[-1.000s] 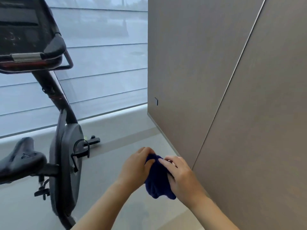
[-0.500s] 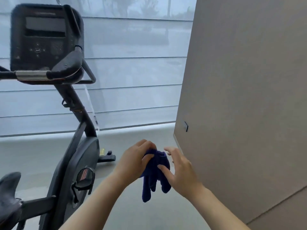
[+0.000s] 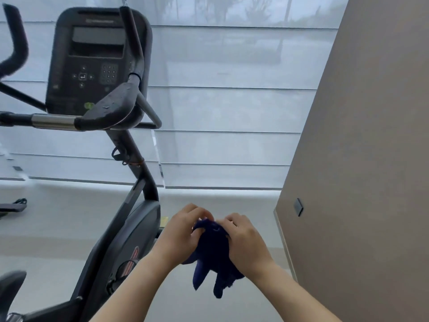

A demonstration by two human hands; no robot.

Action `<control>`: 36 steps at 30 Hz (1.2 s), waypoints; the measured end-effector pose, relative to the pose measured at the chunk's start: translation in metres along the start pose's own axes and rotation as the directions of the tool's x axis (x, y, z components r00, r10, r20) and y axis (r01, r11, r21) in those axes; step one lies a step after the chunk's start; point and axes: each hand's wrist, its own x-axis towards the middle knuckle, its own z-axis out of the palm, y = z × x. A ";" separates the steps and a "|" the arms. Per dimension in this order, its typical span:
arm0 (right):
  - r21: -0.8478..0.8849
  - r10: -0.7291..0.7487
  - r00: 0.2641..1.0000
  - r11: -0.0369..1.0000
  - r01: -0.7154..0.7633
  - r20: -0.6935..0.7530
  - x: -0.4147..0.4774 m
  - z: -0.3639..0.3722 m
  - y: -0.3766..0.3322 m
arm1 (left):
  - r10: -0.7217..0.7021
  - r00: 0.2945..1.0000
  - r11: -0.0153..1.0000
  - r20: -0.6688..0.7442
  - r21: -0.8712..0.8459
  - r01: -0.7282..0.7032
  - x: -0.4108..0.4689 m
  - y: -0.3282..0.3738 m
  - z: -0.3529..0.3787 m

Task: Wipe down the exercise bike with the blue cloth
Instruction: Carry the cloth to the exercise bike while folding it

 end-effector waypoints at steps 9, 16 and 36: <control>0.036 -0.002 0.997 0.999 0.005 -0.076 0.124 0.017 0.042 | -0.061 0.985 0.998 0.161 -0.018 0.064 0.123 -0.063 -0.021; 0.148 0.083 0.989 0.987 -0.065 -0.123 0.209 0.023 0.061 | -0.048 0.999 0.999 0.002 0.016 0.048 0.189 -0.100 -0.062; 0.374 0.014 1.000 0.927 -0.017 0.011 0.346 0.074 0.078 | -0.099 0.954 0.995 -0.285 -0.007 0.101 0.270 -0.126 -0.110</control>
